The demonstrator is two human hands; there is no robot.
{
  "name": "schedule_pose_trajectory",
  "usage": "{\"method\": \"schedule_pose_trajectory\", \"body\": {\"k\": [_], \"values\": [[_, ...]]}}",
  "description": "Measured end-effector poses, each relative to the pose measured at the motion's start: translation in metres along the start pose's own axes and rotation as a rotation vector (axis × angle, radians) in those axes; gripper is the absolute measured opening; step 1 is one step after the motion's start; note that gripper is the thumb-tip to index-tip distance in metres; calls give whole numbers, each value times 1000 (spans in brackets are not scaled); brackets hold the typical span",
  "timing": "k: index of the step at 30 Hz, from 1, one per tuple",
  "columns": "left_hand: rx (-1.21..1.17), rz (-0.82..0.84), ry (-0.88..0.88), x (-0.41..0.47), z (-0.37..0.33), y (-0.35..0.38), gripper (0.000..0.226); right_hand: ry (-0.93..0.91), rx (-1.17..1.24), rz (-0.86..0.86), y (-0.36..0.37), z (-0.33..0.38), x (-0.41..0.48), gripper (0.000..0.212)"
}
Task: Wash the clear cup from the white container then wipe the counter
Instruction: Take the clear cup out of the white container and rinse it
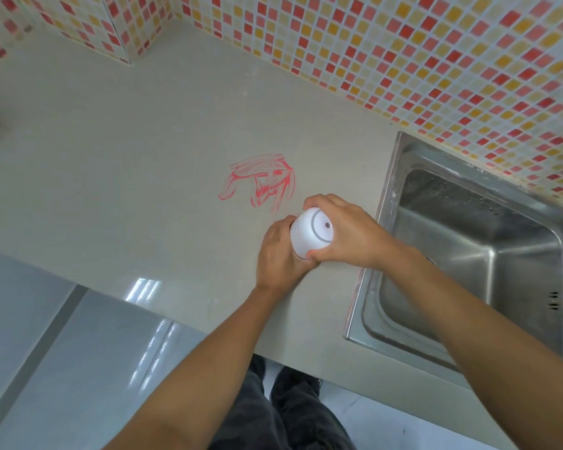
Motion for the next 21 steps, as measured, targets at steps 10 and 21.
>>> {"method": "schedule_pose_trajectory", "body": {"k": [10, 21], "values": [[12, 52, -10, -2, -1, 4, 98, 177, -58, -154, 0, -12, -6, 67], [-51, 61, -70, -3, -2, 0, 98, 175, -53, -46, -6, -11, -6, 67]]}}
Point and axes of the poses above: each hand's wrist, its own x-axis towards the middle knuckle, its own y-axis out of the palm, z = x × y, the point moved 9 cm from there along x, towards the middle knuckle, and after that the axes turned 4 degrees about -z, right-handed, at the moved point
